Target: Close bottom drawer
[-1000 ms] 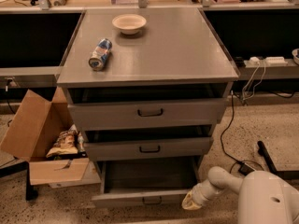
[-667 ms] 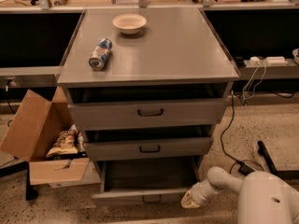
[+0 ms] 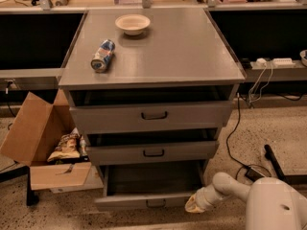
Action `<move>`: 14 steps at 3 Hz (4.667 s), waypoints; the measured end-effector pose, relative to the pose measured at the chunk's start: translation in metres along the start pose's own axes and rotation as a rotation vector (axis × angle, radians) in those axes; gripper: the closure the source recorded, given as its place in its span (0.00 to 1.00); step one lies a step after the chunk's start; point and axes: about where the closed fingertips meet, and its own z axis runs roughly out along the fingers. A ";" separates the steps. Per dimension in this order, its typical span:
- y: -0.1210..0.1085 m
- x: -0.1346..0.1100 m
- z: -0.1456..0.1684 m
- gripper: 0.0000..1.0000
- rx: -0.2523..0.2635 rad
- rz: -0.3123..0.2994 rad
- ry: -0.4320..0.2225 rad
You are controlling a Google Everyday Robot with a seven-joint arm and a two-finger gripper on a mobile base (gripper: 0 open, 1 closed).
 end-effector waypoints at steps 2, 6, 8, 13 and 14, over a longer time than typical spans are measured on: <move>-0.012 -0.004 -0.002 1.00 0.168 0.067 -0.070; -0.015 -0.010 -0.004 0.35 0.214 0.078 -0.101; -0.015 -0.010 -0.004 0.00 0.214 0.078 -0.102; -0.064 -0.012 -0.009 0.96 0.346 -0.089 0.022; -0.075 -0.009 -0.012 1.00 0.369 -0.084 -0.027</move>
Offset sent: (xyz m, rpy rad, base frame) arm 0.0205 -0.0008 0.0144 0.1105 -0.1870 -0.2499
